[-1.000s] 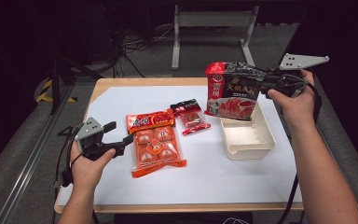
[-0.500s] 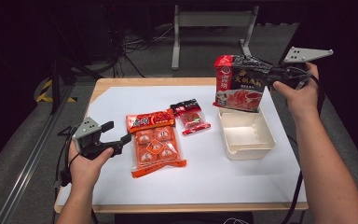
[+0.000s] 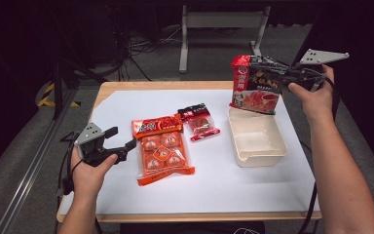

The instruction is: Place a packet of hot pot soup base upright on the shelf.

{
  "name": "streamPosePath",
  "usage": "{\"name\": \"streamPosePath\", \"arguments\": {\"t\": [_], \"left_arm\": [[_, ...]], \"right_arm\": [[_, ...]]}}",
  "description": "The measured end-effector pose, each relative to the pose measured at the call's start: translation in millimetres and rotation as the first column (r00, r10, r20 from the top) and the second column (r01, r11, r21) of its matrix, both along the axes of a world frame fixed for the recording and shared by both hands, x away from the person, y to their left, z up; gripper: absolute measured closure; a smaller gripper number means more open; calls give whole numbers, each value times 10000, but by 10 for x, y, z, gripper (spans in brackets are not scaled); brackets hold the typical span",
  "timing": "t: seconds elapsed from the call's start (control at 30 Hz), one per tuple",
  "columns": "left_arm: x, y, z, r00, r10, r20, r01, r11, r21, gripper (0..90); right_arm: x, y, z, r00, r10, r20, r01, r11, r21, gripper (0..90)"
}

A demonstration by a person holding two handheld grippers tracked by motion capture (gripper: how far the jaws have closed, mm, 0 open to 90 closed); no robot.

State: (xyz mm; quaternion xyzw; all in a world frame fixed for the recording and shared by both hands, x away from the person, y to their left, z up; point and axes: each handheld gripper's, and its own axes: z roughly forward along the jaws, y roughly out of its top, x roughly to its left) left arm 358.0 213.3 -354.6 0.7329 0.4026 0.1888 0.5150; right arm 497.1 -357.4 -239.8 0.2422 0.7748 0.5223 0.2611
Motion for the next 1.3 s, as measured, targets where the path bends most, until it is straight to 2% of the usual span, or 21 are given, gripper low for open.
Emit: {"name": "streamPosePath", "arguments": {"t": [0.13,0.4,0.67,0.9,1.03,1.3], "left_arm": [[3,-4,-5,10000,-21,-9,21,10000,-8,180],[15,7,-9,10000,14,-5,-14,10000,-45,179],[14,24,-18,10000,7,-32,-7,10000,-60,178],[8,33,-12,10000,16,-50,-17,10000,-97,178],[14,35,-19,10000,-5,-48,5,9999,-101,178],[10,34,-22,10000,4,-48,-5,10000,-97,177]], "right_arm": [[38,-50,-24,9999,-48,131,47,9999,97,828],[139,-74,-136,9999,33,153,-31,9999,-168,825],[172,-56,-187,9991,324,280,-321,9994,-109,822],[179,23,-214,9972,736,150,-732,9970,-257,821],[207,47,-258,9980,629,39,-625,9959,-651,819],[278,48,-378,9989,353,-297,-376,9963,-779,815]]}}
